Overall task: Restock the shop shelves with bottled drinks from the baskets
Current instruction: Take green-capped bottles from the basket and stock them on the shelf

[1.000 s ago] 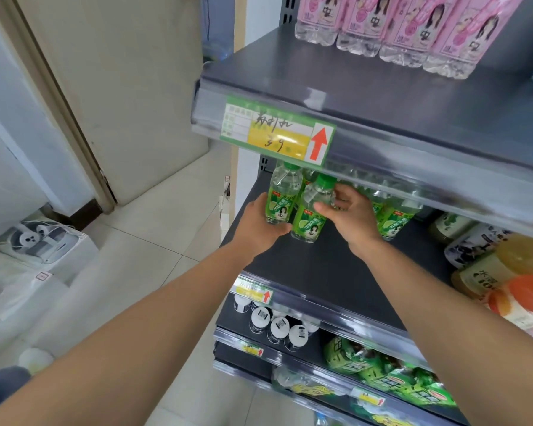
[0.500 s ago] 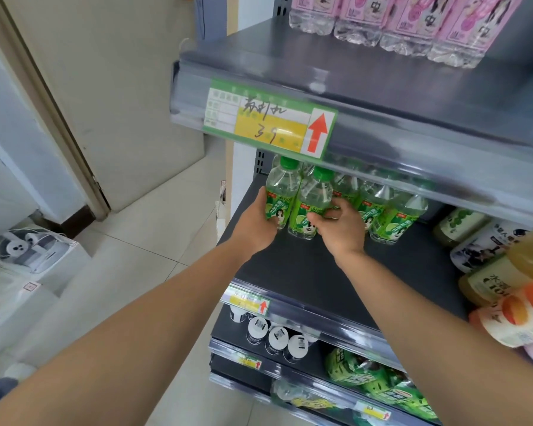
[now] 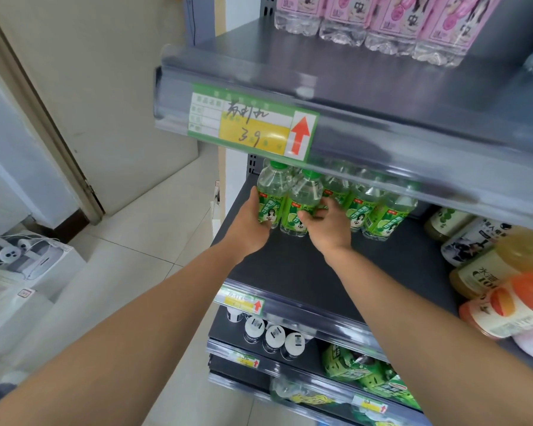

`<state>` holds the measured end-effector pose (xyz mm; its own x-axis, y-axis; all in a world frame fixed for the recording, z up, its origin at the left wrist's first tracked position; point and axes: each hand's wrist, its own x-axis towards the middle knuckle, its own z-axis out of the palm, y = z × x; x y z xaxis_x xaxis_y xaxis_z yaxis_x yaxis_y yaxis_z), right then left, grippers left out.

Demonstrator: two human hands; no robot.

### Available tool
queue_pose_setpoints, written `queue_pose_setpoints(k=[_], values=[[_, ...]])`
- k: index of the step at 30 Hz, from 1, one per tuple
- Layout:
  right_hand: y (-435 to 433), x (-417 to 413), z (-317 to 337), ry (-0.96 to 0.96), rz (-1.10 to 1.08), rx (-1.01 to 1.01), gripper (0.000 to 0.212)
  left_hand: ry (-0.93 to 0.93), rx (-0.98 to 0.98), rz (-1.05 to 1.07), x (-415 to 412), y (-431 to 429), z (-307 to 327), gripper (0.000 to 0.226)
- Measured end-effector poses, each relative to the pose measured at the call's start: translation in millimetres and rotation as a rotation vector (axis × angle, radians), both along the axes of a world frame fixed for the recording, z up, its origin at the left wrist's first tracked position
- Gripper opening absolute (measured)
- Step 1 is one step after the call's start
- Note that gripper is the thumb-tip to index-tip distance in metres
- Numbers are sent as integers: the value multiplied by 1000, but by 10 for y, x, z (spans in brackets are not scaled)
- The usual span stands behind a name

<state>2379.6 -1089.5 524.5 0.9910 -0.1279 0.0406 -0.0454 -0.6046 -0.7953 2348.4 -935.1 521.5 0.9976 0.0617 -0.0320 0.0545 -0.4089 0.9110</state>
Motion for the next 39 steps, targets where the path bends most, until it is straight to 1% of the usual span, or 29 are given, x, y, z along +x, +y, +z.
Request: queue_pose_setpoints(k=[2, 3, 5, 6, 8, 10, 13, 16, 18, 22, 26, 28, 30, 34, 36, 39], values=[[-57, -42, 13, 46, 22, -35, 50, 45, 31, 11, -18, -7, 31, 61], [-105, -80, 24, 66, 28, -57, 52, 77, 65, 27, -34, -14, 47, 56], [-237, -191, 48, 98, 44, -118, 50, 143, 165, 53, -89, -36, 82, 41], [-318, -263, 67, 109, 54, -153, 49, 165, 211, 50, -124, -51, 95, 39], [-495, -423, 125, 125, 78, -239, 50, 196, 279, 8, -218, -106, 139, 41], [-689, -594, 214, 127, 103, -331, 46, 206, 359, -56, -349, -200, 207, 47], [-977, -887, 359, 113, 123, -450, 36, 157, 467, -153, -592, -378, 322, 52], [-1277, -1261, 458, 85, 157, -555, 28, 96, 553, -226, -912, -600, 389, 51], [-1520, -1554, 502, 83, 170, -609, 27, 67, 593, -260, -1153, -774, 400, 48], [-2070, -2202, 590, 130, 153, -694, 28, -11, 671, -333, -1693, -1218, 454, 32], [-2602, -2827, 656, 178, 134, -759, 26, -43, 667, -357, -2225, -1708, 495, 33], [-2819, -3117, 698, 224, 121, -768, 29, -55, 655, -388, -2459, -1947, 504, 38], [-3017, -3402, 714, 260, 108, -783, 31, -72, 682, -447, -2658, -2182, 496, 41], [-3398, -3962, 707, 315, 10, -769, 29, -126, 748, -597, -2980, -2664, 470, 34], [-3588, -4239, 693, 345, -58, -752, 28, -151, 745, -664, -3144, -2908, 473, 29], [-3879, -4661, 687, 441, -135, -775, 26, -176, 709, -764, -3428, -3284, 460, 24]])
